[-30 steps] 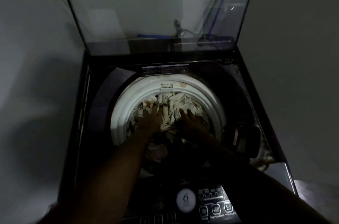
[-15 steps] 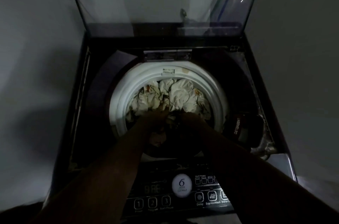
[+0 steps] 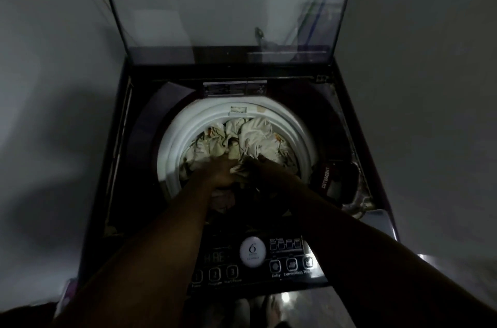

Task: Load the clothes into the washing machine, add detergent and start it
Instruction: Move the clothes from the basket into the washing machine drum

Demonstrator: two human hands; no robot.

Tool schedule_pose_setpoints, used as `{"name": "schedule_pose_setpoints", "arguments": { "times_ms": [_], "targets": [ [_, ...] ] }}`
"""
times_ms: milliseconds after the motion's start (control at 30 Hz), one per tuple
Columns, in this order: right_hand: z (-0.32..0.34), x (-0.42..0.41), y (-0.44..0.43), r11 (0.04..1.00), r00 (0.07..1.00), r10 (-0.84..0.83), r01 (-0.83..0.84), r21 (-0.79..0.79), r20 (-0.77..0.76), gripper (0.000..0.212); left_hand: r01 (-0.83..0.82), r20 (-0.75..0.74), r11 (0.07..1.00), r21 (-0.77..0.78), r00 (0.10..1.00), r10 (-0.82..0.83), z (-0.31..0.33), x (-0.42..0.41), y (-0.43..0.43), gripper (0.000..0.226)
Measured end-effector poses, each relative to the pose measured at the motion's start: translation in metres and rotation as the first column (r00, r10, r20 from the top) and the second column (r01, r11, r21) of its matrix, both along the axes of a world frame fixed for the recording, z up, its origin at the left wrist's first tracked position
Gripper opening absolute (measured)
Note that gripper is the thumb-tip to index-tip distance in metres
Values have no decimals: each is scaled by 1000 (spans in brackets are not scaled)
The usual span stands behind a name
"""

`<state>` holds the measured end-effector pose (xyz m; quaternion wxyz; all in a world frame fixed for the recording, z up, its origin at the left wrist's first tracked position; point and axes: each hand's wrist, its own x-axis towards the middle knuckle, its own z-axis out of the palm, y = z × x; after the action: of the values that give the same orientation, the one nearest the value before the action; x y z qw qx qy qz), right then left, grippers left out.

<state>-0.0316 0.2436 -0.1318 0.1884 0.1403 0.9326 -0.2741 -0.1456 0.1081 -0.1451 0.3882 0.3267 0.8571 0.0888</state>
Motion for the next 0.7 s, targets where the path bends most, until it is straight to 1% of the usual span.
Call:
{"name": "schedule_pose_setpoints", "arguments": {
  "times_ms": [33,67,100,200,267,333,433,567,700],
  "targets": [
    [11,2,-3,1000,999,-20,21,-4,37,61,-60,-6,998,22,998,60,8,6,-3,60],
    [22,1,-4,999,998,-45,44,31,41,64,-117,-40,992,42,992,119,20,14,-6,53],
    [32,3,-5,995,995,-91,90,33,32,65,-154,-88,985,77,983,160,29,22,-9,47],
    [58,15,-11,990,989,-127,131,51,-71,57,-206,-226,964,169,944,241,56,51,-20,39],
    [69,25,-12,989,982,-125,135,64,-140,47,-244,-281,941,233,910,305,73,72,-26,37],
    [83,37,-14,987,972,-128,145,75,-198,44,-270,-330,922,276,875,355,88,92,-30,33],
    [100,54,-20,987,949,-110,139,76,-295,37,-316,-376,881,352,814,442,113,117,-38,33],
    [118,74,-35,994,906,-50,86,67,-420,30,-302,-422,835,460,753,505,139,149,-58,35],
    [131,86,-60,996,881,28,14,86,-472,28,-314,-463,793,523,676,573,152,177,-86,33]
  ]
}}
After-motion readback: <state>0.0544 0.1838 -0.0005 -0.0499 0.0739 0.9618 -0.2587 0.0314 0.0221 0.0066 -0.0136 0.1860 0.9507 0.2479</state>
